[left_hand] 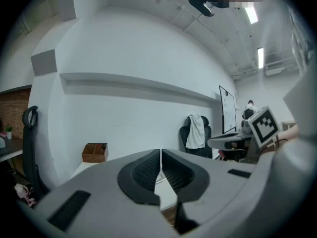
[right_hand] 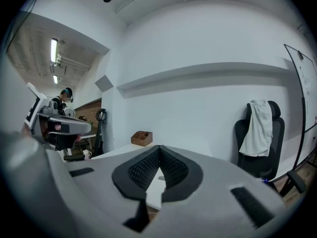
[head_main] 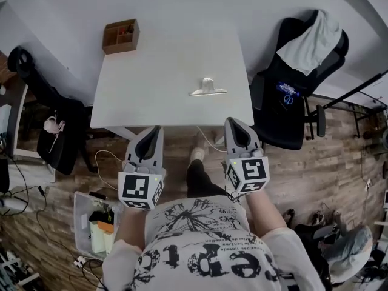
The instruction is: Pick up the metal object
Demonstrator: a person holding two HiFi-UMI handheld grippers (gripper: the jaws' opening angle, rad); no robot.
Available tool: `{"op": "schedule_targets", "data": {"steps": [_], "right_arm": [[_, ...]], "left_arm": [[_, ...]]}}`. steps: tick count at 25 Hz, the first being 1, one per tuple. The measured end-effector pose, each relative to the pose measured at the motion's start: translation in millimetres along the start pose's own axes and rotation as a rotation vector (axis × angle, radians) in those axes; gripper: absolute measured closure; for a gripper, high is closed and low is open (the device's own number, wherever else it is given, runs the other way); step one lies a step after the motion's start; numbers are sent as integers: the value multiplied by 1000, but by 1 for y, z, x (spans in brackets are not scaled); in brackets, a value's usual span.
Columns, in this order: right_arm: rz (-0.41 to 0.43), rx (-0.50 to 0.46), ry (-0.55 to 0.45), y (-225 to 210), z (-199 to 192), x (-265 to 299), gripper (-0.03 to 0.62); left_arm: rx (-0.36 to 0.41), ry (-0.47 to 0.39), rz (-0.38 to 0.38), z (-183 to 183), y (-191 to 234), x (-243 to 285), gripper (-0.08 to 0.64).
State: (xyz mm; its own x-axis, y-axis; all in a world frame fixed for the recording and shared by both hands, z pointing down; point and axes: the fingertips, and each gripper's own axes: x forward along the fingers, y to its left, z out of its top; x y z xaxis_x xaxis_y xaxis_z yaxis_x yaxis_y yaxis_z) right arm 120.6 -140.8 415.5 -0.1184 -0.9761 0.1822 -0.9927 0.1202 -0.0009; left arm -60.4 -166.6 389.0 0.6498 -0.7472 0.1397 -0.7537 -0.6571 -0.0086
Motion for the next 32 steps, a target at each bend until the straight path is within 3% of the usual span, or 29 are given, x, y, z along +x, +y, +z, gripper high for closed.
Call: {"op": "schedule_targets", "data": {"steps": [8, 13, 22, 27, 32], "right_arm": [[2, 13, 76, -69, -1, 139, 600], [6, 26, 136, -96, -10, 196, 600], [42, 78, 347, -92, -66, 246, 598], [-19, 53, 490, -93, -113, 261, 597], [-46, 79, 605, -86, -156, 274, 456]], "left_arm": [[-6, -16, 2, 17, 59, 137, 548], [-18, 4, -4, 14, 83, 197, 548], [-29, -5, -68, 6, 114, 245, 548], [-16, 3, -134, -1, 125, 257, 548], [-6, 34, -153, -17, 146, 263, 548]]}}
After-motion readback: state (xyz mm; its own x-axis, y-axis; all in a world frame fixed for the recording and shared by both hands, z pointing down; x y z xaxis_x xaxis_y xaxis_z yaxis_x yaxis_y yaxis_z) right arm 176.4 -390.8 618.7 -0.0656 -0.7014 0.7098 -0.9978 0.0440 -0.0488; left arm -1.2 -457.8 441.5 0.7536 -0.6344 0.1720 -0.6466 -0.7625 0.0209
